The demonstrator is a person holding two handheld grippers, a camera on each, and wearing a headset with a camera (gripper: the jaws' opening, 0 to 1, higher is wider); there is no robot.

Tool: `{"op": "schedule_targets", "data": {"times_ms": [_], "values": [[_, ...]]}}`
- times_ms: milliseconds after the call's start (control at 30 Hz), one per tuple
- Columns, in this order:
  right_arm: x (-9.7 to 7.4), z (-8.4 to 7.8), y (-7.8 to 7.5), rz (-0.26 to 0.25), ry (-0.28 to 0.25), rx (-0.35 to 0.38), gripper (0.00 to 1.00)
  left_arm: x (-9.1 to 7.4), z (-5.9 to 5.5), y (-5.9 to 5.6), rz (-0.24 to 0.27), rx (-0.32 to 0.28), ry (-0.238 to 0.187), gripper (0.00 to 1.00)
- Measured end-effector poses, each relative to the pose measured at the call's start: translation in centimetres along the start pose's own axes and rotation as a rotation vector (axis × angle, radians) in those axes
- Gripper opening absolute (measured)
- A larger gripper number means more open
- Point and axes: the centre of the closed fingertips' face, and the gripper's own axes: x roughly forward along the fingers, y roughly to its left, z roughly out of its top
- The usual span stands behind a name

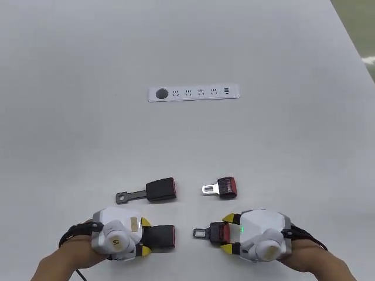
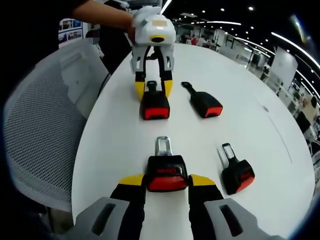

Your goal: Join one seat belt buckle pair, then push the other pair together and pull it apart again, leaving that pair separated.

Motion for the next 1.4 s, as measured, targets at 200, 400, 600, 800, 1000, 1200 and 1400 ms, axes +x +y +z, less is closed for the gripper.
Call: {"op": "schedule_targets", "data": {"times_ms": [200,400,600,800,1000,1200,1400], "values": [[0.6,0.8,0.2,0.006,-0.010,-0.006,0.29,0.0,-0.1,0.0,0.001,-0.003,0.003,0.31],[1.2,1.5,0.4,0.013,-0.017,-0.012,0.29,-0.1,0.0,0.0,0.002,-0.006,0.006,0.31],[1.6,2.0,0.5,0.018,-0.025,-0.014,0.29,-0.2,0.4,-0.1,0.004,-0.011,0.006,0.31],[2.0,2.5,0.7,0.024,-0.031,-0.017,0.29,-0.2,0.4,0.0,0.004,-0.012,0.006,0.31],[2.4,3.0,0.8,0.030,-0.036,-0.021,0.29,0.0,0.0,0.1,0.004,-0.012,0.006,0.31],[2.8,3.4,0.9,0.036,-0.041,-0.023,0.29,0.0,0.0,0.1,0.004,-0.013,0.004,0.31],[3.3,3.8,1.2,0.044,-0.051,-0.023,0.29,-0.2,0.3,0.0,0.004,-0.011,0.000,0.31]]}}
